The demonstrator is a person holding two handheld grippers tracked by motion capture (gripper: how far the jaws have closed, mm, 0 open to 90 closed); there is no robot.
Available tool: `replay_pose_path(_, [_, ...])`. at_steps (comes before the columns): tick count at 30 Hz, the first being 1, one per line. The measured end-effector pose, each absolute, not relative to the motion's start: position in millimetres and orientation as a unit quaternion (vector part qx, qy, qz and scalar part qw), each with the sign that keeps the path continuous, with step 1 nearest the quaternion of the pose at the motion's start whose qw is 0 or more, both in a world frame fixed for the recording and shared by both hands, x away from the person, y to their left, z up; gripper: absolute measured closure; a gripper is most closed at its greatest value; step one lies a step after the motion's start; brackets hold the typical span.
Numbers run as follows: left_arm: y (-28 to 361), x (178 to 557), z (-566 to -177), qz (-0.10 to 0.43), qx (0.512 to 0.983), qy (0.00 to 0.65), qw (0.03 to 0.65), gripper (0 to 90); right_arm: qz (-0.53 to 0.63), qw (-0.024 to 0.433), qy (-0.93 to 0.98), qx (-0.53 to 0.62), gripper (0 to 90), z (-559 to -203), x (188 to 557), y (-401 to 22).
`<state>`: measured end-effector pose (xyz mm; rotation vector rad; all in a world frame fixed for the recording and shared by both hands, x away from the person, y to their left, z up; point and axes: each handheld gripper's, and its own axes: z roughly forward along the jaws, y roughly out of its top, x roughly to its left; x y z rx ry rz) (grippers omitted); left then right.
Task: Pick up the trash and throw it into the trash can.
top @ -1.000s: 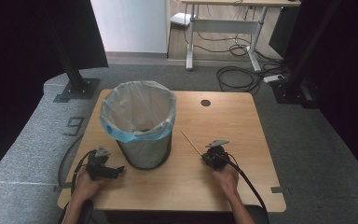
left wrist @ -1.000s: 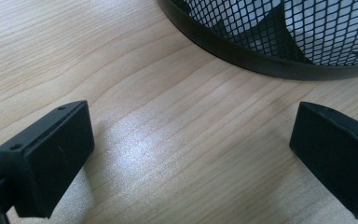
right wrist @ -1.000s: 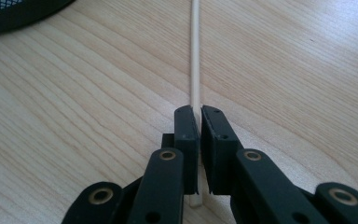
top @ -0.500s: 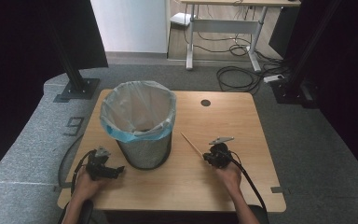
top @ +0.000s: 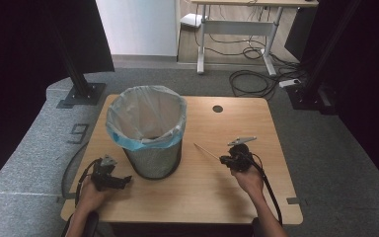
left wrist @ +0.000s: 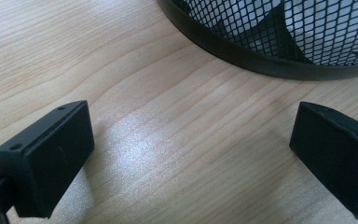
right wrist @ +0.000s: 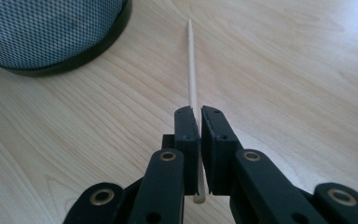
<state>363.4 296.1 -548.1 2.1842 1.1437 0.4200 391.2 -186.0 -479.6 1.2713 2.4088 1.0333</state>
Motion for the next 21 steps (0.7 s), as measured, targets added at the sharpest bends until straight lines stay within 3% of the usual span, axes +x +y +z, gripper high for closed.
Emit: replay_pose_path(21, [296, 363, -548, 0.161, 0.828, 0.434, 0.316, 0.0, 0.386, 0.105, 0.814, 0.421, 84.6, -409, 397, -191])
